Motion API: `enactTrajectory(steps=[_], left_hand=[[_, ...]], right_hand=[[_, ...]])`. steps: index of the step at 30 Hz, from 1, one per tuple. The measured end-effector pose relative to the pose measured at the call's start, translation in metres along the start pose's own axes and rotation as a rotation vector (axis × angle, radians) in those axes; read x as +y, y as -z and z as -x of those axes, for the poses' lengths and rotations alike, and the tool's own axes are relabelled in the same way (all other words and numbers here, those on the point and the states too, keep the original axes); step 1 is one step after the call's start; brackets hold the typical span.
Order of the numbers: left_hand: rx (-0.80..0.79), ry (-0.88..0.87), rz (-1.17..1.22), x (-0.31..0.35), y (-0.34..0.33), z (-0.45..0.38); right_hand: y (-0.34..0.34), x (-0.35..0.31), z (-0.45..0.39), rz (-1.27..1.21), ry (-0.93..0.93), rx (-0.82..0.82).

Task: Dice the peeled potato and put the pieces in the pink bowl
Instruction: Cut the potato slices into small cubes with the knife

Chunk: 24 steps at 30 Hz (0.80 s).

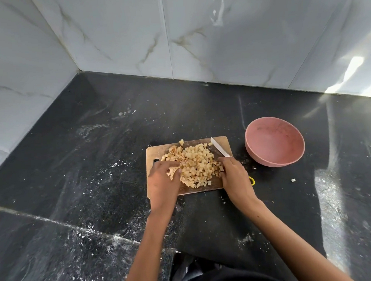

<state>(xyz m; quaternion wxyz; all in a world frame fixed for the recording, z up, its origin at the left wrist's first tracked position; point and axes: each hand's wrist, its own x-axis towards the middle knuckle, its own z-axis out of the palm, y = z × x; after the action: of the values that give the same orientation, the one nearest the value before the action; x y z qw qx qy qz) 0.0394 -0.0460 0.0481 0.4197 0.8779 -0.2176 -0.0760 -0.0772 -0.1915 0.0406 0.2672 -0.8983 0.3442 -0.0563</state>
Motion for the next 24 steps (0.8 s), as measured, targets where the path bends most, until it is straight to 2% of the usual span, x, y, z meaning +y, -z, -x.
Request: enactTrajectory(steps=[5,11,17,21,24], left_hand=[[0.013,0.057,0.012,-0.014,0.004,0.001],[0.054,0.091,0.065,-0.022,0.008,0.002],[0.108,-0.071,0.079,-0.03,0.007,-0.005],[0.126,-0.206,0.139,-0.031,0.002,-0.02],[0.089,-0.178,0.265,-0.028,-0.004,-0.036]], right_hand=[[-0.003,-0.007,-0.014,-0.079,0.031,0.034],[0.003,-0.025,-0.025,-0.228,0.175,0.103],[0.004,-0.026,-0.038,-0.242,0.262,0.068],[0.009,-0.019,-0.045,-0.35,0.196,0.096],[0.007,-0.021,-0.055,-0.356,0.262,0.088]])
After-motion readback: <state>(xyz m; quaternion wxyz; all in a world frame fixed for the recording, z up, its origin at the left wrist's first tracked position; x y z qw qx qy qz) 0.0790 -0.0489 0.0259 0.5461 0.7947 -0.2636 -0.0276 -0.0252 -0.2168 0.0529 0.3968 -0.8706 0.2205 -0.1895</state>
